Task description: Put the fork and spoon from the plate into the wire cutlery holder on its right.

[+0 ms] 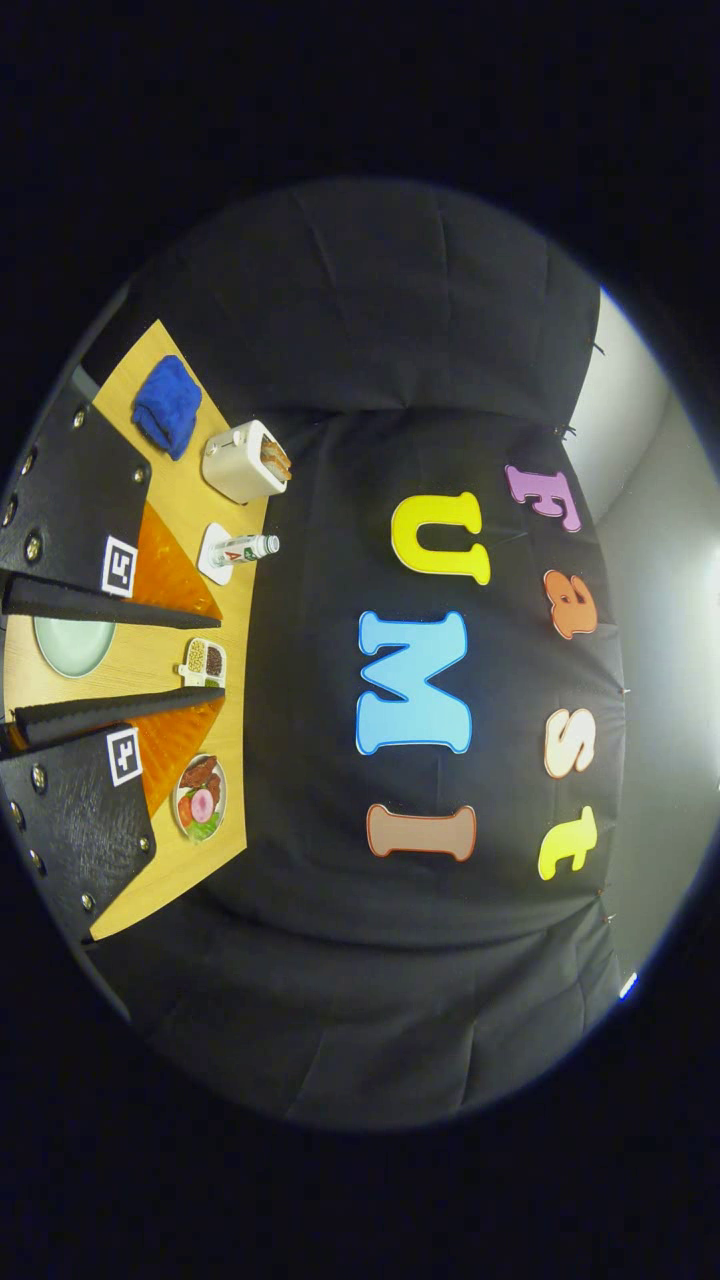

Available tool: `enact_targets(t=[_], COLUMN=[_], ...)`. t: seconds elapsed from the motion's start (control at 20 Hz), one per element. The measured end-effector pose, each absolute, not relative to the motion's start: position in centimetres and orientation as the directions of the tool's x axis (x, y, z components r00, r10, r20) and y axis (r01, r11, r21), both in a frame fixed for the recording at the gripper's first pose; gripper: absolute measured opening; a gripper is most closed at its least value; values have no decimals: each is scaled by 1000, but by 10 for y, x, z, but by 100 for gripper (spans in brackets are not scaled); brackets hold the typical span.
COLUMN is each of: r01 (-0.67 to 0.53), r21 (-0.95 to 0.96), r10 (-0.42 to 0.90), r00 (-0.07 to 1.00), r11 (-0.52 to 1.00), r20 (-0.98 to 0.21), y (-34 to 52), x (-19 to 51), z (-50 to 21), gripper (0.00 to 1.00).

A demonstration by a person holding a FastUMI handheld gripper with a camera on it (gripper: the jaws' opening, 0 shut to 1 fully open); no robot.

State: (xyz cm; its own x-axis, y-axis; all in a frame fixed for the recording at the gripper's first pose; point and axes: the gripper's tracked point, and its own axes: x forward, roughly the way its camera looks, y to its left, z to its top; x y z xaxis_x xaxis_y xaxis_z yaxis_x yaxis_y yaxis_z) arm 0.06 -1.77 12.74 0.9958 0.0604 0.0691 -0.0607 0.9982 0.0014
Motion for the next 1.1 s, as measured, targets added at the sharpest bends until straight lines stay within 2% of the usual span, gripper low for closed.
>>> enact_targets(t=[0.25, 0.55, 0.65, 0.75, 0.9, 1.1], r01=[-71, 9, 29, 49, 83, 131], r21=[7, 6, 26, 41, 51, 57], r10=[70, -9, -28, -47, -83, -133], r00=[995, 1000, 999, 998, 997, 991], r11=[997, 1000, 999, 998, 995, 990], r20=[69, -16, -43, -49, -7, 24], y=[-12, -42, -51, -59, -66, -72], x=[3, 6, 7, 11, 6, 10], z=[121, 63, 43, 29, 24, 13], gripper=[33, 33, 46, 47, 99, 99])
